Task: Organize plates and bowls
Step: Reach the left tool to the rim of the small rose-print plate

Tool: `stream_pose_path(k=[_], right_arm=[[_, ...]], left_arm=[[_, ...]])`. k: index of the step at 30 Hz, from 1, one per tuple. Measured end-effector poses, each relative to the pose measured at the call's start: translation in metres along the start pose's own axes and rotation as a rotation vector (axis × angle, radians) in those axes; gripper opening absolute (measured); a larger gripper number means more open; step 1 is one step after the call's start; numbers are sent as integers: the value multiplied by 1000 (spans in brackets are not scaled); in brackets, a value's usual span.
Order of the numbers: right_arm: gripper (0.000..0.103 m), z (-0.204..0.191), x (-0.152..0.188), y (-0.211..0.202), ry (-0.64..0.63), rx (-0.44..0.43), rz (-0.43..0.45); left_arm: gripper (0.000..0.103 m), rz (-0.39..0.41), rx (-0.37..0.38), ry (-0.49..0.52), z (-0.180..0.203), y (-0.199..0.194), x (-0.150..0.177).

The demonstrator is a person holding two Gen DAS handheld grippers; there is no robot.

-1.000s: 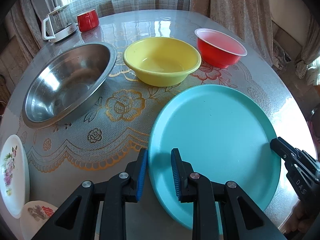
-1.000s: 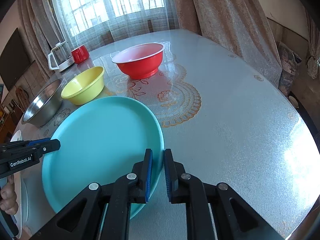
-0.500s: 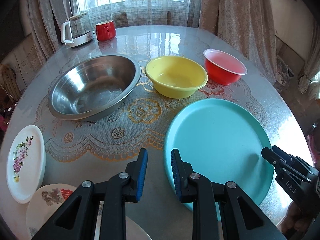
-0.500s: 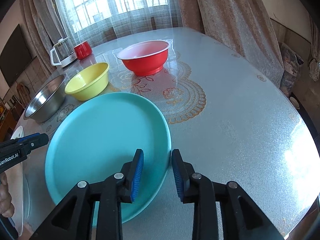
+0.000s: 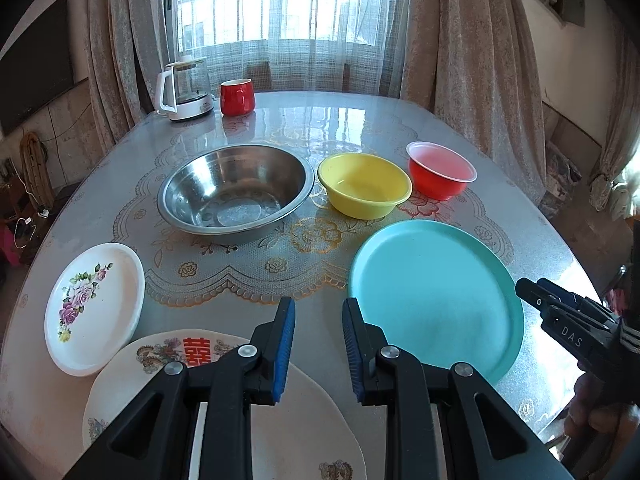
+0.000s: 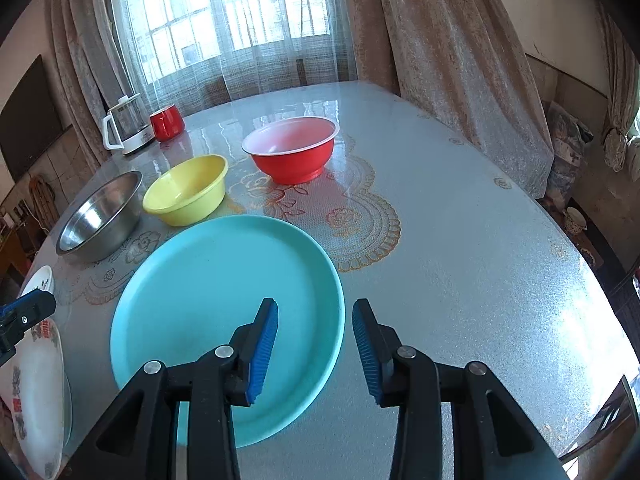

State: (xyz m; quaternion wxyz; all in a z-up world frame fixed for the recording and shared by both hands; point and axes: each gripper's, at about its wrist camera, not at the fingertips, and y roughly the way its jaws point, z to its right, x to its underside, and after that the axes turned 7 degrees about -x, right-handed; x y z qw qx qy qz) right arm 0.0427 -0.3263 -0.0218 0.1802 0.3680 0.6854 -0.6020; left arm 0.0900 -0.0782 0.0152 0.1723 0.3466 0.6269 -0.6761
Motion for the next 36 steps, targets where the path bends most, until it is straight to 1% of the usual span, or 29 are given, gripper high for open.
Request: stream_pose_path(k=[7, 12, 14, 19, 26, 32, 36], right_arm=[[40, -30, -2, -6, -61, -79, -1], [40, -51, 1, -9, -89, -176, -21], [40, -61, 3, -10, -110, -202, -27], [40, -87, 4, -10, -146, -286, -52], [40, -133, 8, -4, -219, -394, -106], [40, -172, 7, 5, -283, -496, -162], [40, -199, 1, 17, -295, -587, -220]], left_arm=[[24, 23, -25, -52, -25, -15, 11], [24, 39, -53, -102, -46, -25, 21], [24, 40, -63, -125, -57, -28, 25], [24, 44, -99, -196, -89, -34, 35], [24, 45, -156, -306, -140, -40, 53], [24, 36, -210, -406, -186, -37, 60], [24, 18, -236, -447, -211, -29, 63]])
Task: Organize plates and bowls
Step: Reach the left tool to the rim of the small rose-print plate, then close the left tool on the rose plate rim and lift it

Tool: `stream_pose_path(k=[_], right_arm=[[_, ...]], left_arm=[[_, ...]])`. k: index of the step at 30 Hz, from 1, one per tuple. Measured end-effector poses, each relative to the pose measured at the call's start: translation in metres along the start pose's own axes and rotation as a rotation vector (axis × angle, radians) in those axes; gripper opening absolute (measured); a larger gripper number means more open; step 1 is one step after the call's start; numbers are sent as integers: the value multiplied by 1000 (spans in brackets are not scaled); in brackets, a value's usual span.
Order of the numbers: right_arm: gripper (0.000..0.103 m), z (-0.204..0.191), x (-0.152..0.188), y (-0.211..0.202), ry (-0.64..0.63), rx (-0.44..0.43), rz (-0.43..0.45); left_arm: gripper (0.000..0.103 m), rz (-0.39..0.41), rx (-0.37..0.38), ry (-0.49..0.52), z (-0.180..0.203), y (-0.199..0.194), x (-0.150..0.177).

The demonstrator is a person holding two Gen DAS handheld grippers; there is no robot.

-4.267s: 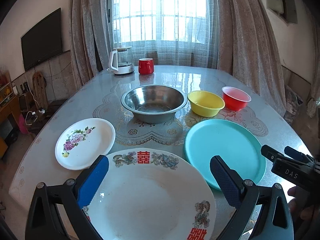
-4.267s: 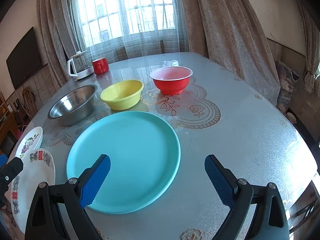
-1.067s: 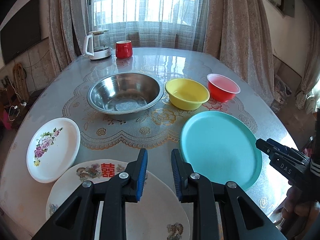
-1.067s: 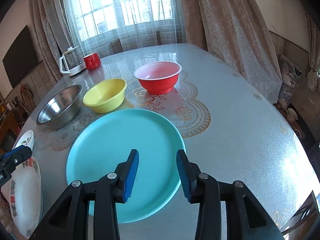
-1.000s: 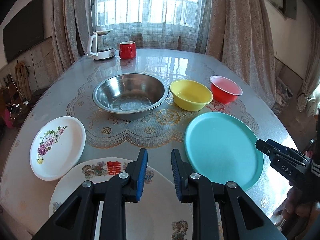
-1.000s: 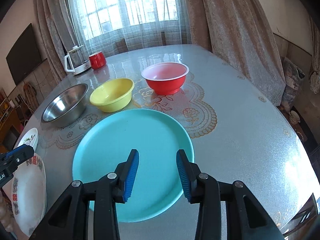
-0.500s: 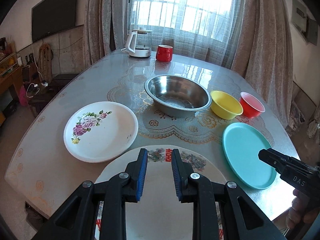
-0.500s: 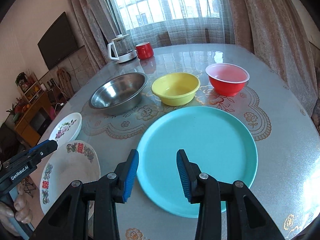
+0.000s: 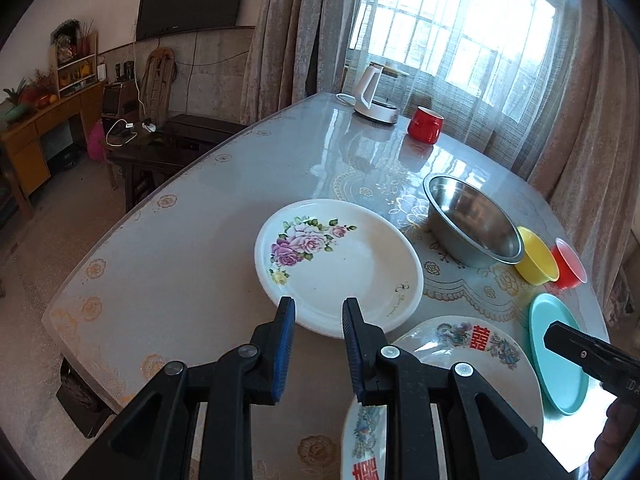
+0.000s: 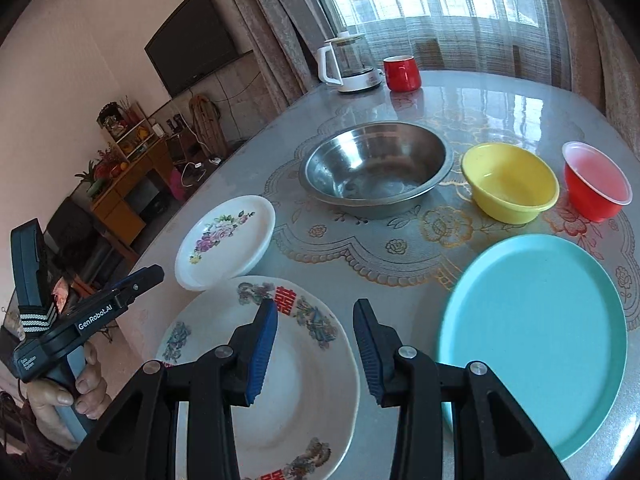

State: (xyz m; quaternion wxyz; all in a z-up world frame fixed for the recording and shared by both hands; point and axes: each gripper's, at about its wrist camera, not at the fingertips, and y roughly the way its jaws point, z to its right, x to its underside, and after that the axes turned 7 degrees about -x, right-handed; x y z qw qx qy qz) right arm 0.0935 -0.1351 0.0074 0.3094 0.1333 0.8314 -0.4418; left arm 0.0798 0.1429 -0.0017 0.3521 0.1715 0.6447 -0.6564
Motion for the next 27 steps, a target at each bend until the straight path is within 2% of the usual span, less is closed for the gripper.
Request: stream_pose_path(k=[4, 9, 14, 20, 23, 27], right_arm=[[40, -13, -18, 25, -12, -89, -46], [34, -24, -37, 62, -6, -129, -103], [30, -20, -50, 101, 63, -126, -161], [25, -9, -59, 135, 129, -108, -222], [22, -4, -61, 146, 152, -116, -237], [18, -6, -61, 157, 138, -111, -259]], left_arm=[[24, -5, -15, -43, -19, 12, -9], [24, -28, -17, -63, -38, 32, -21], [24, -64, 1, -74, -48, 54, -28], [24, -87, 76, -82, -47, 76, -37], [24, -86, 77, -49, -44, 85, -38], [24, -123, 82, -30, -40, 100, -38]])
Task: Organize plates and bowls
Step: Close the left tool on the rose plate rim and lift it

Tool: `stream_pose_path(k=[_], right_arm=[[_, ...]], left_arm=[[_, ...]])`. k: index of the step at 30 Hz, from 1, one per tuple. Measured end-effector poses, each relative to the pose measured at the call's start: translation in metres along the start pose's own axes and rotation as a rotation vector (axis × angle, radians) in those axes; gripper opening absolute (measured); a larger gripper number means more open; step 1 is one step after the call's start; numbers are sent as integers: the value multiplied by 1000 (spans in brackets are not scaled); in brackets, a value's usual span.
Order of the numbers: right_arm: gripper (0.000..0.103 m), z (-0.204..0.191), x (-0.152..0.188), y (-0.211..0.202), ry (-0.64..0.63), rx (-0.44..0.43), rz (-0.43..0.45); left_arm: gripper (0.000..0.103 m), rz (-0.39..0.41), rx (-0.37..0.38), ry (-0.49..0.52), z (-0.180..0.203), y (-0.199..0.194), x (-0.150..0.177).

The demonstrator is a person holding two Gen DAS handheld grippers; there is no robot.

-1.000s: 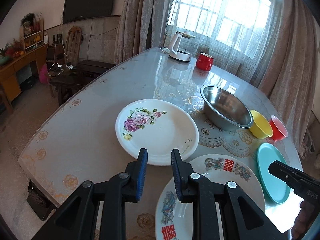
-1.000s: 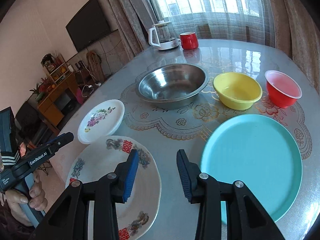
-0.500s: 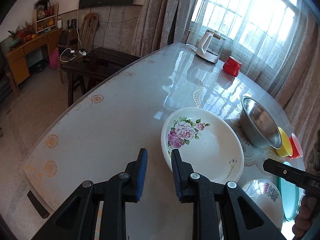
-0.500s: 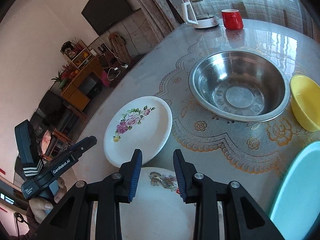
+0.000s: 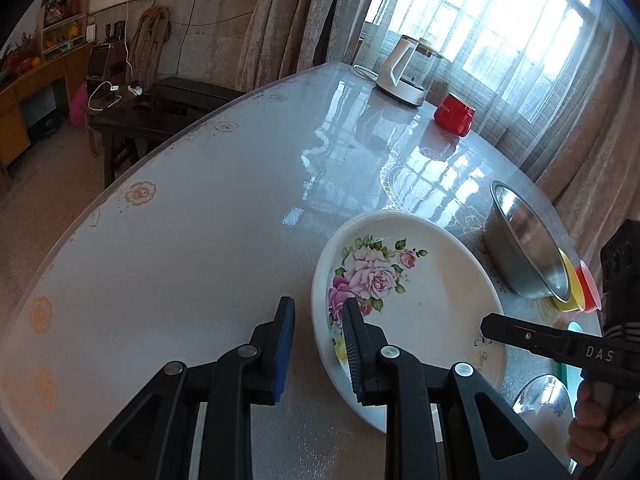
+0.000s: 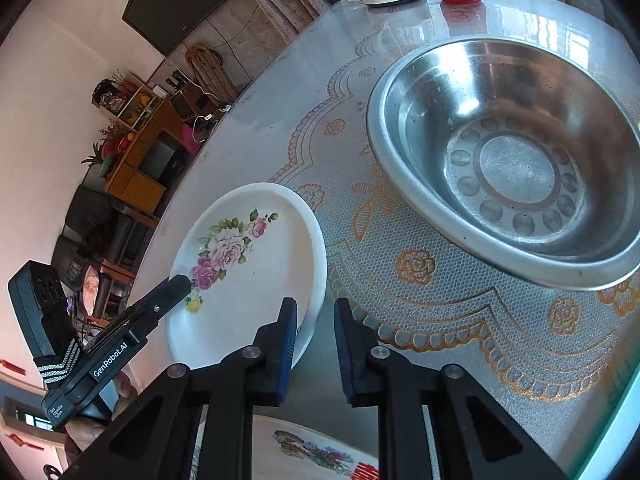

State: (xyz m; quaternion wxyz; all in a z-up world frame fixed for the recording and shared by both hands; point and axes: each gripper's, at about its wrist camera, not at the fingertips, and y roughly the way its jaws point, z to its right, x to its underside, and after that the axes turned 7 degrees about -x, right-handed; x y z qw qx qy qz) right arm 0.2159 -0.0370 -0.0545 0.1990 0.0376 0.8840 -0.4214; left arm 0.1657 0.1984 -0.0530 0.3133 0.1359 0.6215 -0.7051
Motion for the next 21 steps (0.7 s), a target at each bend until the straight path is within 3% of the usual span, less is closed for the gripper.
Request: stream_pose_path(k=[4, 21], right_arm=[[14, -4, -1, 9, -21, 7, -9], [14, -13, 0, -3, -50, 26, 43]], left_arm=[[17, 12, 11, 20, 5, 4, -1], [16, 48, 7, 13, 9, -12, -3]])
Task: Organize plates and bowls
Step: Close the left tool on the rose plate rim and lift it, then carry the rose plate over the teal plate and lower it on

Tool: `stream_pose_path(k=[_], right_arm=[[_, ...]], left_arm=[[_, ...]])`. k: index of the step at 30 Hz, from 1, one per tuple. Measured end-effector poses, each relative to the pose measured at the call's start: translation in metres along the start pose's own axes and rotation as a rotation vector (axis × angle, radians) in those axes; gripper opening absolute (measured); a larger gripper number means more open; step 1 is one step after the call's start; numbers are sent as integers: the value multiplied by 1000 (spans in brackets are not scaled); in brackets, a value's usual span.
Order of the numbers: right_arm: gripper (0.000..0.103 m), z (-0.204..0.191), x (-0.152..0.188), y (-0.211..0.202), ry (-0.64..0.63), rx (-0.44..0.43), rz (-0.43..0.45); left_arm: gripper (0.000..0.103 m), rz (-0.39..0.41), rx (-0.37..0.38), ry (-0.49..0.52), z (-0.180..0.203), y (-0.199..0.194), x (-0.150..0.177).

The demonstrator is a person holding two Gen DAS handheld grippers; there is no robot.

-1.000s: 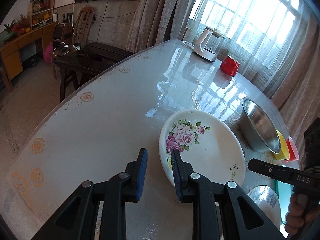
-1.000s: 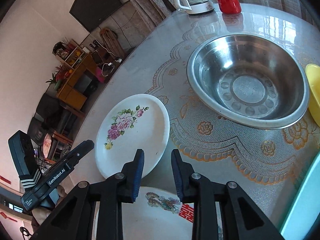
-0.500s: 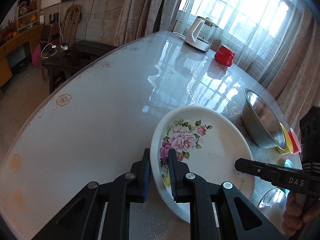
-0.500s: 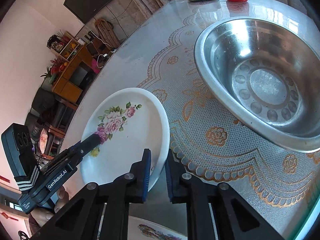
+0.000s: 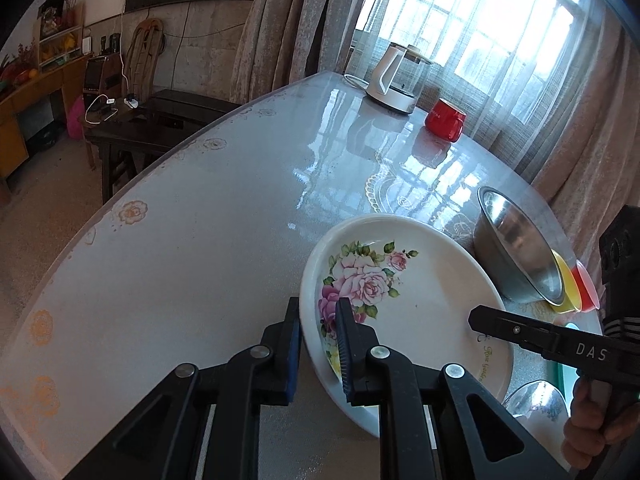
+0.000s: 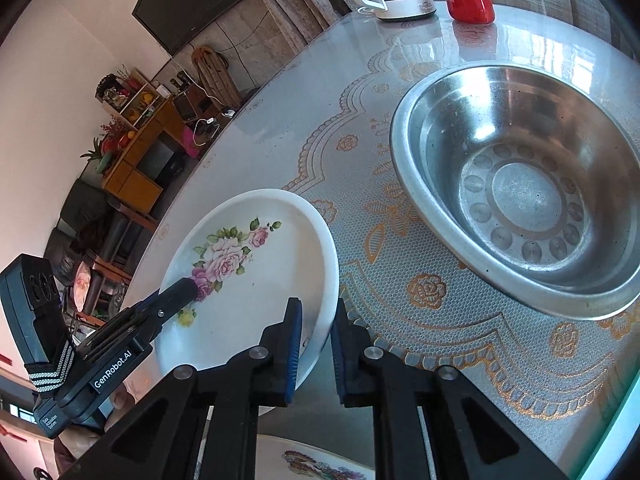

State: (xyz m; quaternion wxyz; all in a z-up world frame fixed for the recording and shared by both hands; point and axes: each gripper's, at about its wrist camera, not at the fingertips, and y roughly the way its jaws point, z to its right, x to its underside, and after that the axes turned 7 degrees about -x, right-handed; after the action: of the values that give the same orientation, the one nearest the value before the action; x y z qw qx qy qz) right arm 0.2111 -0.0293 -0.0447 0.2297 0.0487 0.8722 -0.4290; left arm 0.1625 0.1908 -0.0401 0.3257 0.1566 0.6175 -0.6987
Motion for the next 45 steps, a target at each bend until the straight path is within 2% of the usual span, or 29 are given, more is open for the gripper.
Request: stream_pose_path(k=[10, 19, 28, 36, 45], right_arm=[[14, 5, 0, -32, 12, -34, 67], [14, 21, 21, -75, 43, -33, 123], [14, 48, 62, -139, 101, 0, 219], [14, 90, 112, -204, 181, 65, 315], [14, 135, 147, -243, 273, 157, 383]], left_arm=[[16, 47, 10, 39, 19, -30, -3], [16, 52, 74, 95, 60, -54, 7], [16, 49, 159, 198, 125, -73, 30], [16, 10, 243, 327, 203, -79, 58], [16, -56, 268, 425, 269, -70, 86]])
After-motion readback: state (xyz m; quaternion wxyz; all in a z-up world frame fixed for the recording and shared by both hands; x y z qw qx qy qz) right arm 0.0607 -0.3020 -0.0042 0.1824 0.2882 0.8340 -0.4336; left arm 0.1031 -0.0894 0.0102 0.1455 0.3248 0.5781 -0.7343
